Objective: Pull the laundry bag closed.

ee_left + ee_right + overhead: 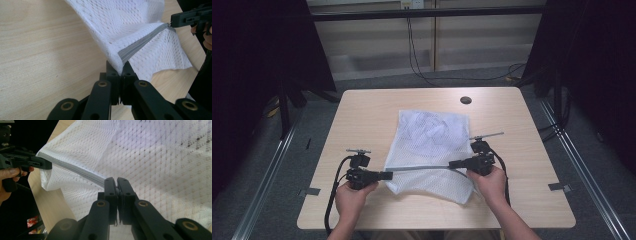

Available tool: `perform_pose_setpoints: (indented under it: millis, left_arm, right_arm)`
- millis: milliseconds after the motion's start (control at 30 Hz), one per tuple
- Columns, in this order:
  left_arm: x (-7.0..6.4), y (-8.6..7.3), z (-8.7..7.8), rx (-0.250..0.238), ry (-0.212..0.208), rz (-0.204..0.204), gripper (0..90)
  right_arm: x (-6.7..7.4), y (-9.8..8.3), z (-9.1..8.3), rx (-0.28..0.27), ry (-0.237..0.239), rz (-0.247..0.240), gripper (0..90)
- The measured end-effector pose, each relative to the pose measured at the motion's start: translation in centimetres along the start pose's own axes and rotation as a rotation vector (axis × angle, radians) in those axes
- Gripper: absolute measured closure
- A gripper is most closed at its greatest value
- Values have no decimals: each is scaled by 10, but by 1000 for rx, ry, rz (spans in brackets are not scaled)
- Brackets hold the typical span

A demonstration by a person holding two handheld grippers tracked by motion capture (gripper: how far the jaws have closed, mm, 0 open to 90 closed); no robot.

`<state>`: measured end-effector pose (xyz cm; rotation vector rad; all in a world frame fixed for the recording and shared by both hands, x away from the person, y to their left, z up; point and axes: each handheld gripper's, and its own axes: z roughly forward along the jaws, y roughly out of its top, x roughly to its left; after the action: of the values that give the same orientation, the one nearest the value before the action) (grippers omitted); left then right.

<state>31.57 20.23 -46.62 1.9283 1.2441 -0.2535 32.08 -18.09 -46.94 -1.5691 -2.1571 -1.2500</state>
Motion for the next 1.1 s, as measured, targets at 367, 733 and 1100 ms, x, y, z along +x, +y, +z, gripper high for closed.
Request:
perform_pose_setpoints:
  millis: [367,733,1100]
  left_arm:
    - [0,3,0,-6,-3,-1,883]
    - [0,2,-2,-7,3,3,883]
    - [2,2,-6,-22,11,-2,883]
  right_arm:
    - [-4,-5,-9,-13,-10,14,871]
    - [-3,-4,-10,-15,-21,11,871]
    - [-6,-4,-14,-24,-26,14,871]
